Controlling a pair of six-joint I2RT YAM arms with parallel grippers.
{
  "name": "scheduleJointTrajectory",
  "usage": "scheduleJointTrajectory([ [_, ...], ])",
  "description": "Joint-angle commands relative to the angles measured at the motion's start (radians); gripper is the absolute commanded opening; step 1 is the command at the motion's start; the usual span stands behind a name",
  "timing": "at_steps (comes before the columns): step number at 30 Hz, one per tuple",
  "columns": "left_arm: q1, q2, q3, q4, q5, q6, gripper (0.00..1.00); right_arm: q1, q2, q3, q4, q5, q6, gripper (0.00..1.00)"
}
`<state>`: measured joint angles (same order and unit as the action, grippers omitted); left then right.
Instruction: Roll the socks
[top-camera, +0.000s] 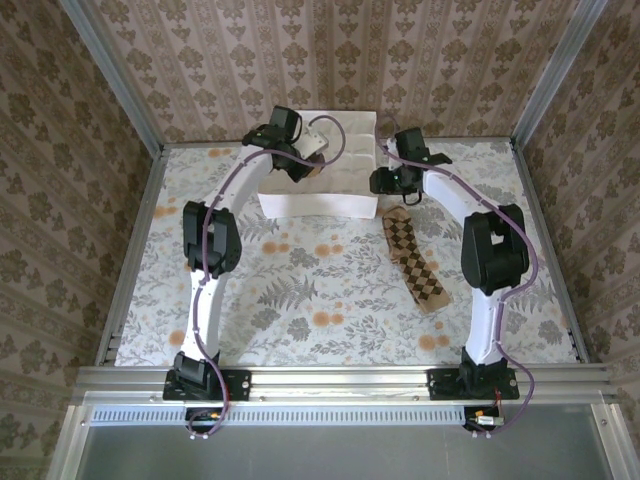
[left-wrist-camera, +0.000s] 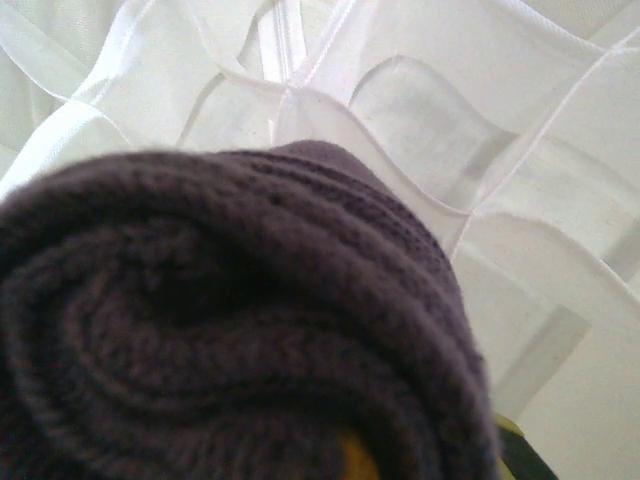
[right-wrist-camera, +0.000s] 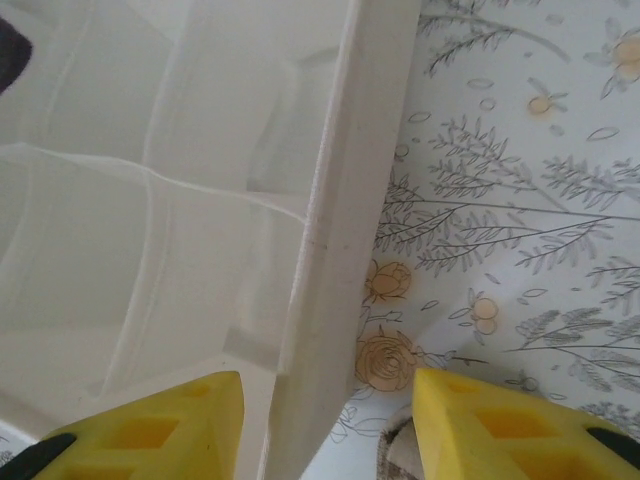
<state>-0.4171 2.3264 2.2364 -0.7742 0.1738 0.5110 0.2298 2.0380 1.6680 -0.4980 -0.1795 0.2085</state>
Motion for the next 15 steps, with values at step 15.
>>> scheduleJointTrajectory([
  [15,-0.031,0.148,0.159,-0.07,-0.047,0.074,0.0,0.008,0.13,0.114,-0.077,-0.107,0.027,0.33],
])
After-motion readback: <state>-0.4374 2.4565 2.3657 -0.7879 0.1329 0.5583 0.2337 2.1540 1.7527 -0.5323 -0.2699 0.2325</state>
